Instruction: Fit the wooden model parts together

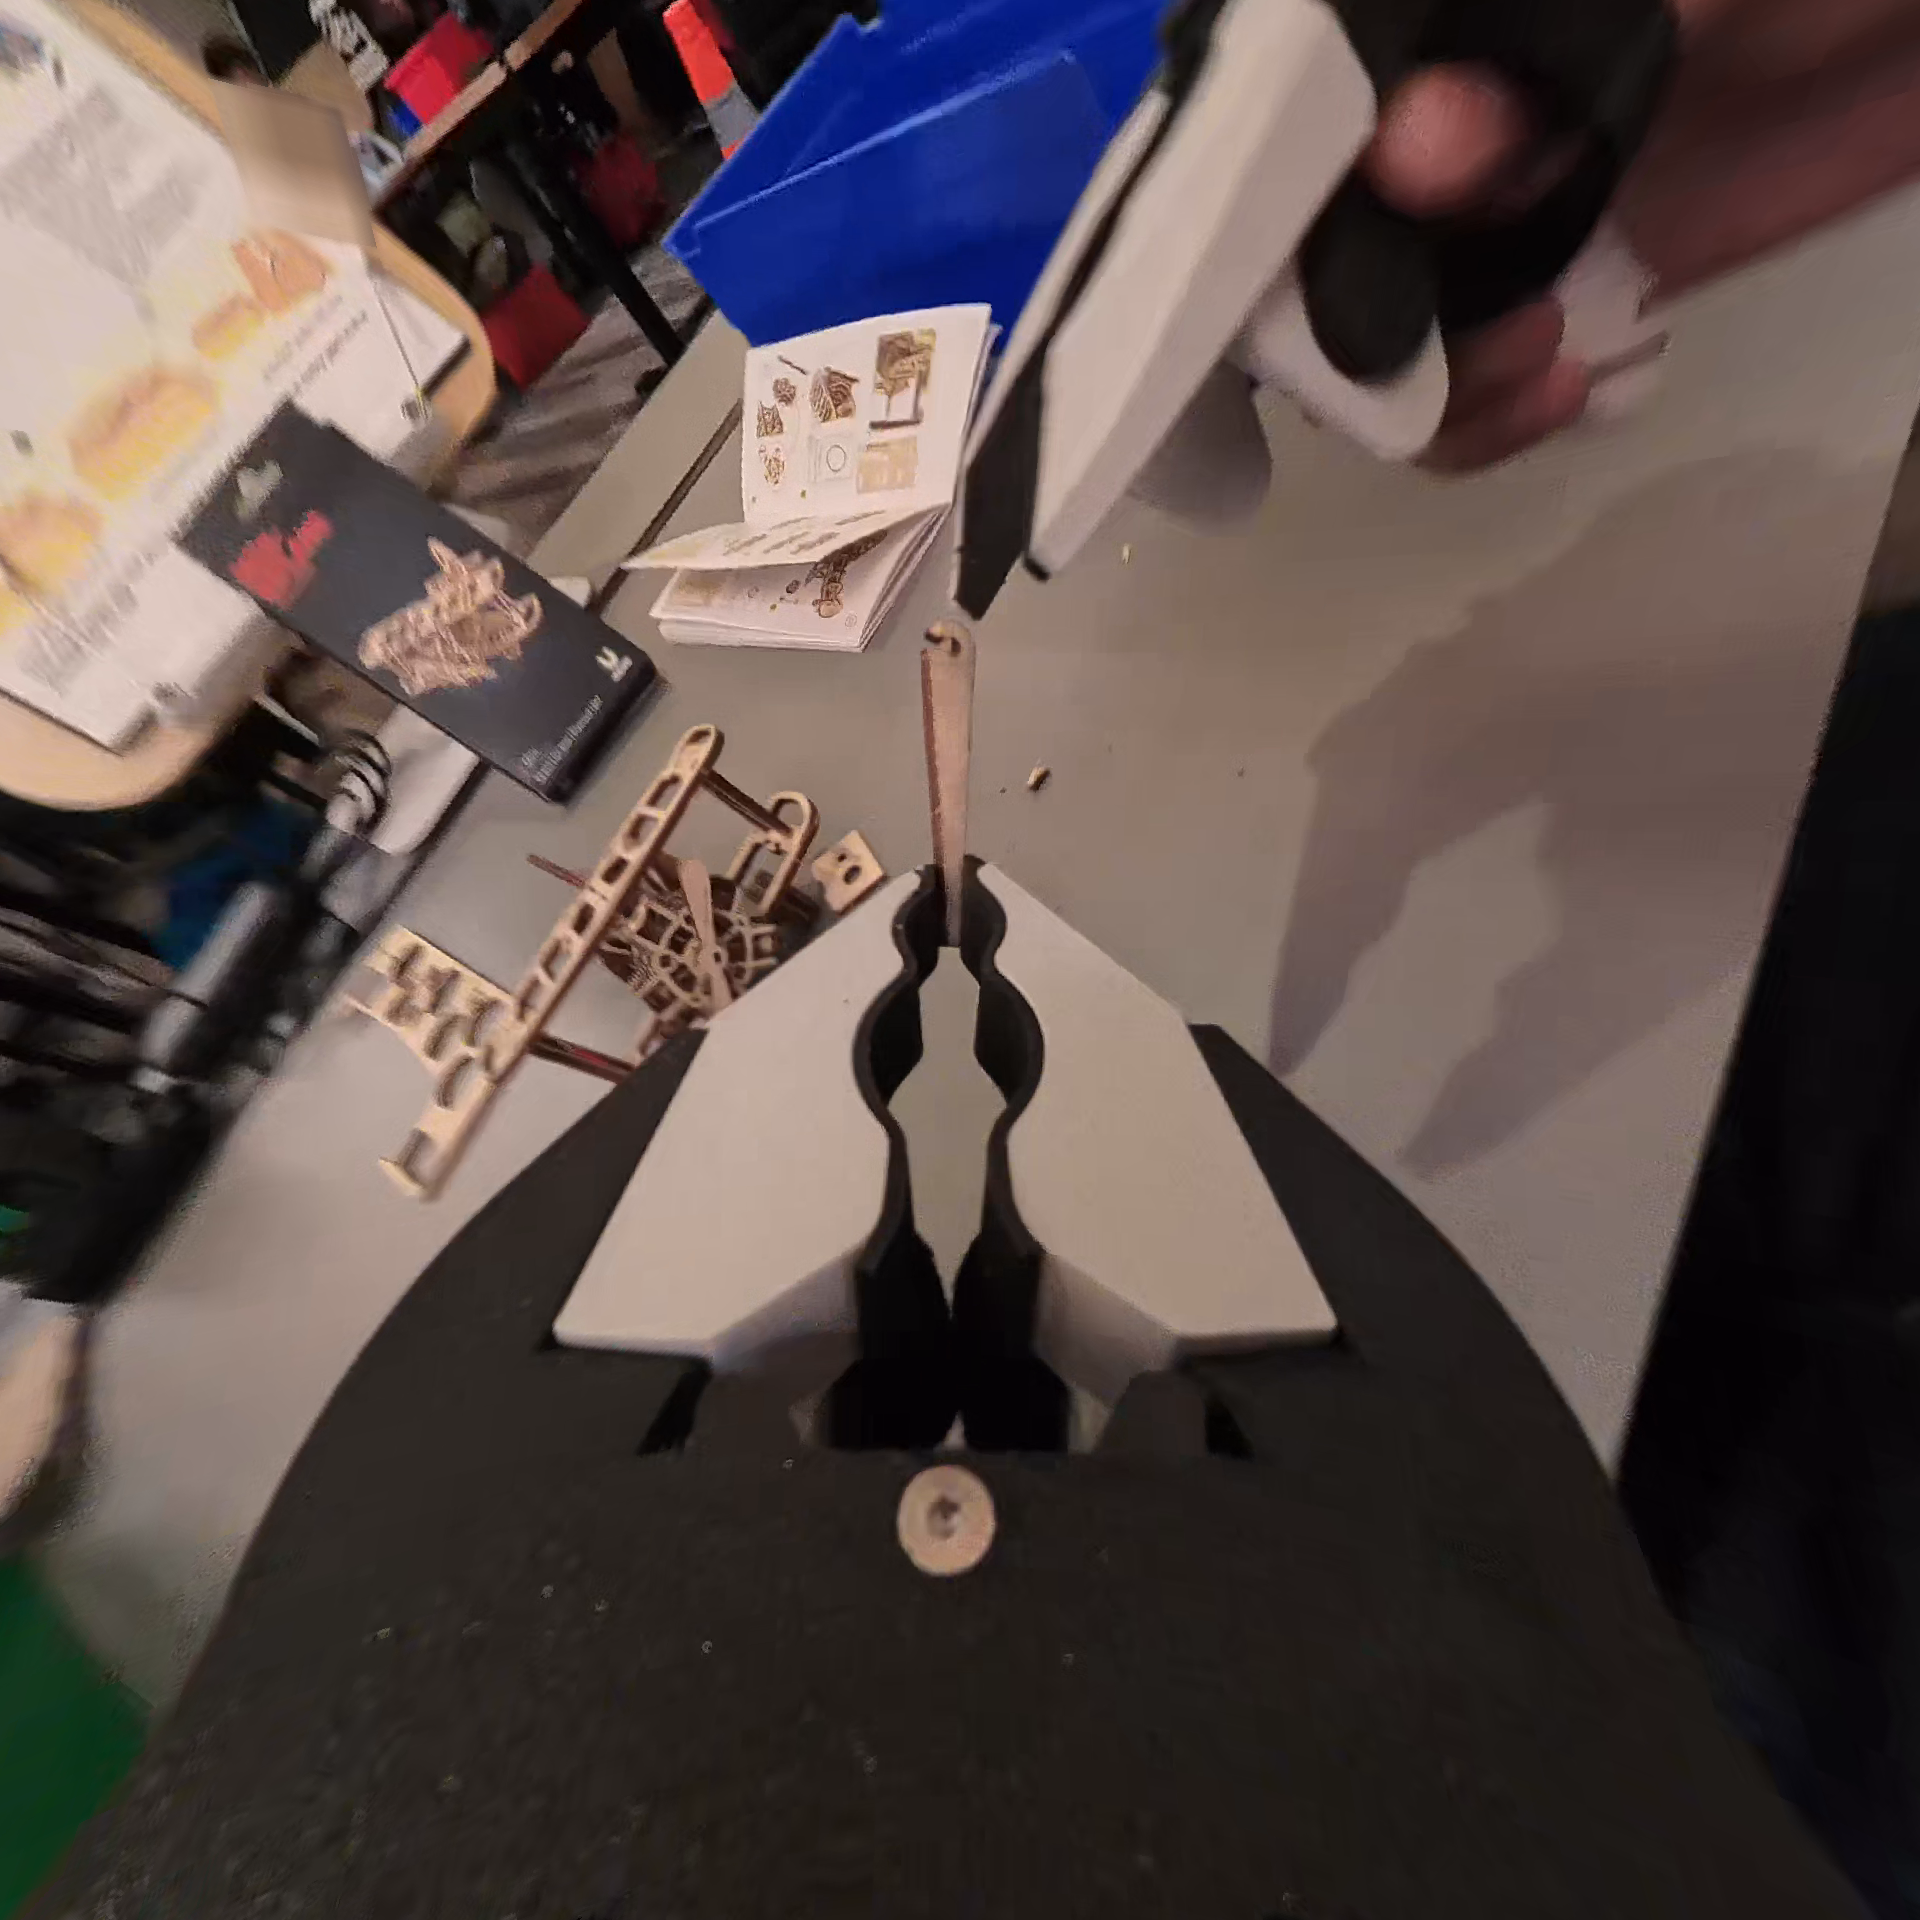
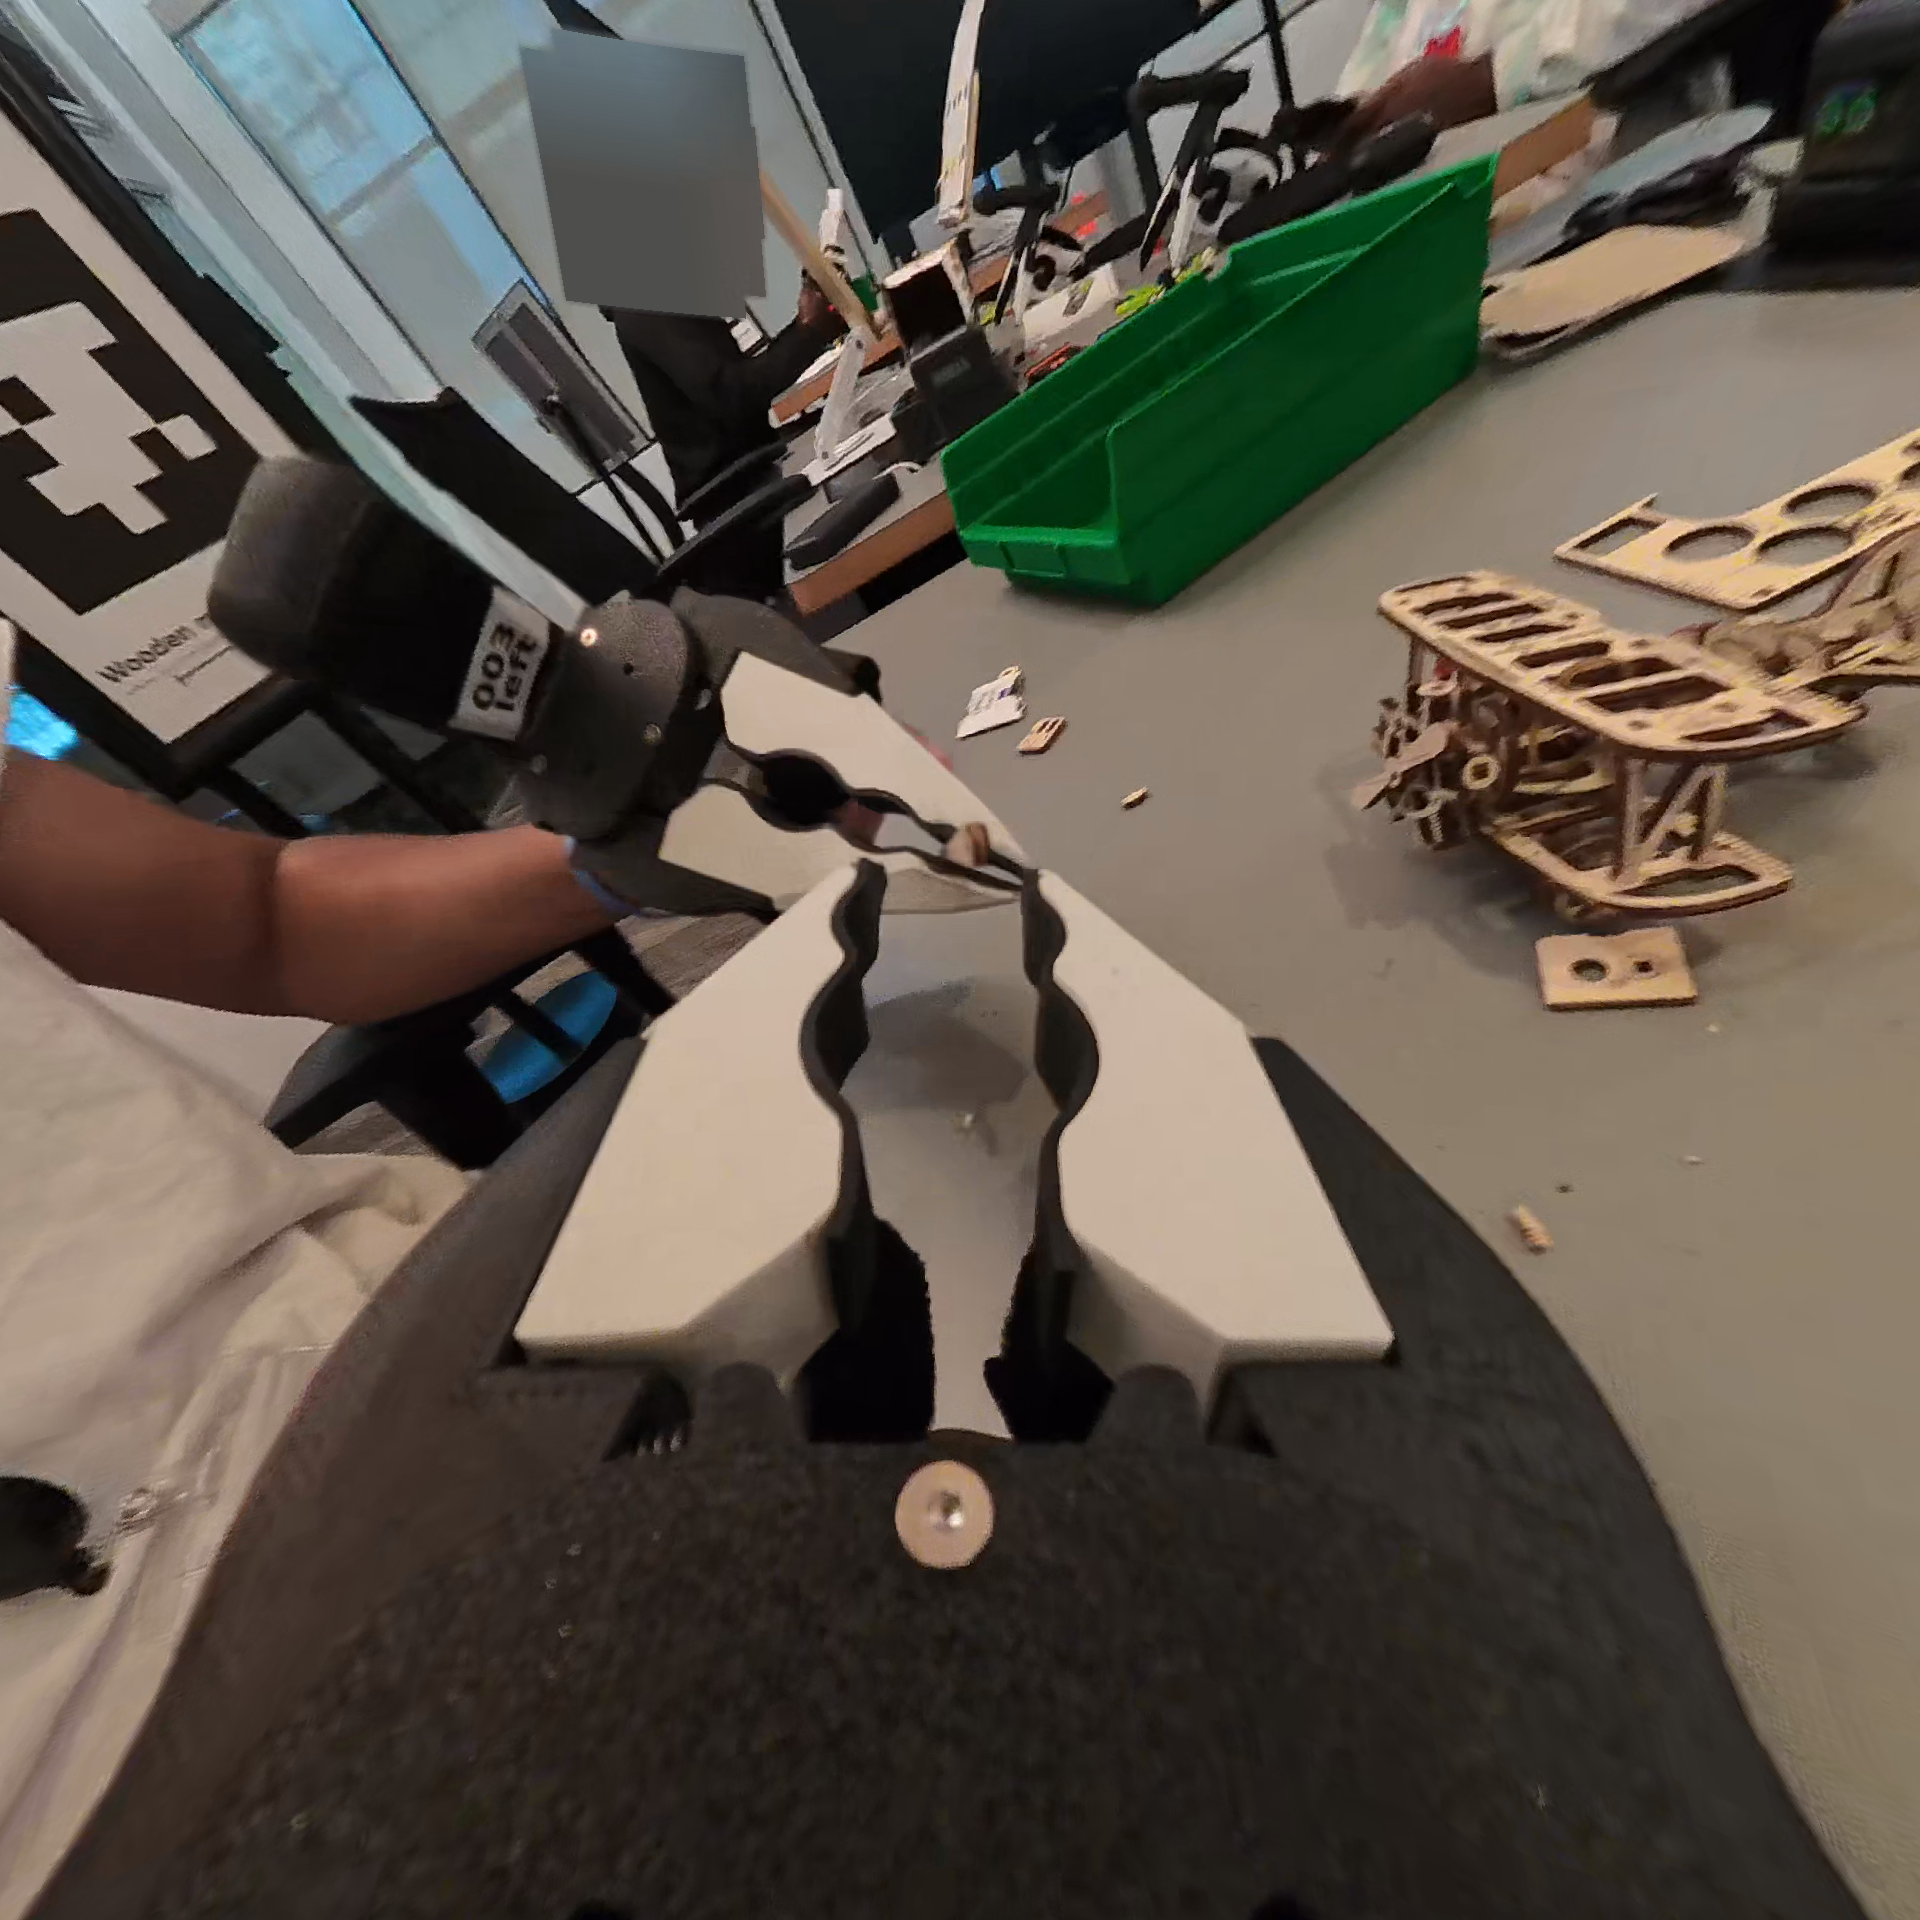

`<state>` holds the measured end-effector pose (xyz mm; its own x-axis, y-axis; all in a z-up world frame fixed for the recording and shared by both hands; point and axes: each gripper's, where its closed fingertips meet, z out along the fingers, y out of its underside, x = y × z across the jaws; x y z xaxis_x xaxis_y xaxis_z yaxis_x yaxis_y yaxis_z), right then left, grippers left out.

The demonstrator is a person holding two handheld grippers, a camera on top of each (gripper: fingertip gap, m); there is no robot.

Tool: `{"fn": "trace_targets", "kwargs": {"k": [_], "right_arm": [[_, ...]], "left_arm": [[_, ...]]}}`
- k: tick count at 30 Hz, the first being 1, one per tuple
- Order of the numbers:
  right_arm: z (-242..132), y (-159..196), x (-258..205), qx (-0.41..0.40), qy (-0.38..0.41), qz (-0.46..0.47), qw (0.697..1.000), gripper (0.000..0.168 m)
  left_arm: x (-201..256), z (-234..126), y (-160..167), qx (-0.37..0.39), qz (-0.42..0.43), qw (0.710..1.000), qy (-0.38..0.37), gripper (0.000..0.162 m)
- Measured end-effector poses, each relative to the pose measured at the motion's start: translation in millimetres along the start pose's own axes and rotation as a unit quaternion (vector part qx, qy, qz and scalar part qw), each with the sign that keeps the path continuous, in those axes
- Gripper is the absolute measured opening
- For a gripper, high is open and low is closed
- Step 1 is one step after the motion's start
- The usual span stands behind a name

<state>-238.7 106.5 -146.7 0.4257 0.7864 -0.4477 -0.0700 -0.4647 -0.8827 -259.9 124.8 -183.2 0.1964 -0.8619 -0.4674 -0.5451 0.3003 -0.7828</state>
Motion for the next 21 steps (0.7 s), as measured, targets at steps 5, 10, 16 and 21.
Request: {"fn": "trace_targets", "kwargs": {"k": [5,10,16,21], "right_arm": [[-1,13,-3,-0.031,0.009,-0.012,0.999,0.016],[-12,17,0,-0.04,0.013,-0.001,0.999,0.009],[-9,22,-1,-0.053,0.017,-0.015,0.998,0.009],[-6,22,-4,-0.061,0.016,-0.014,0.998,0.002]], "left_arm": [[10,7,-11,0.011,0.092,0.996,-0.008,0.001],[17,12,-13,0.02,0.099,0.995,0.01,0.001],[23,12,-14,0.025,0.105,0.994,0.023,0.001],[23,11,-14,0.029,0.088,0.995,0.031,0.001]]}}
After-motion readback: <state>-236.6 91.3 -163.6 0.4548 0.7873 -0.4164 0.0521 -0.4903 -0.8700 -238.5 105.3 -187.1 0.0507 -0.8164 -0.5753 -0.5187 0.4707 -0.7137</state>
